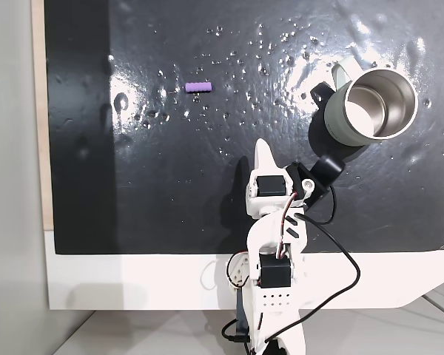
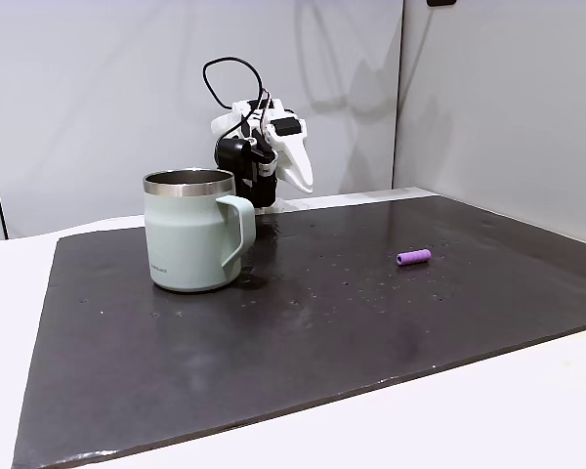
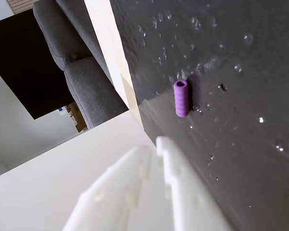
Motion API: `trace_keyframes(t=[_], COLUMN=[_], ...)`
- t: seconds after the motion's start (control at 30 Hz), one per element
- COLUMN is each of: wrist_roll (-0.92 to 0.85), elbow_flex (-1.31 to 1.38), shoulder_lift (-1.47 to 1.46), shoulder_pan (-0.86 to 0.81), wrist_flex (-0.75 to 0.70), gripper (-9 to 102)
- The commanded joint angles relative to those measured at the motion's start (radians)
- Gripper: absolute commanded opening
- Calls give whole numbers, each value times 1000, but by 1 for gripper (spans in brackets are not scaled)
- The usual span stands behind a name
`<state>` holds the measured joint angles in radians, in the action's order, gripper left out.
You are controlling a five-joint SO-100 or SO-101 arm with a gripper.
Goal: Grasp a pengrip and put it in the cup.
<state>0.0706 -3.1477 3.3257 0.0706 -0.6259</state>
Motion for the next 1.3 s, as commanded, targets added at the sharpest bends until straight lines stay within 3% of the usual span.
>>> trace_keyframes(t=[0.0, 0.4, 0.6, 1.03, 1.27], wrist_roll=[-18, -25, -63, 17, 104], elbow_flex=[-41, -38, 129, 899, 1402], shoulder_lift=[12, 12, 0, -747, -1221], shoulder_pan=[21, 32, 78, 160, 221], wrist_flex=[-5, -6, -61, -281, -523], gripper=[0, 0, 0, 0, 3])
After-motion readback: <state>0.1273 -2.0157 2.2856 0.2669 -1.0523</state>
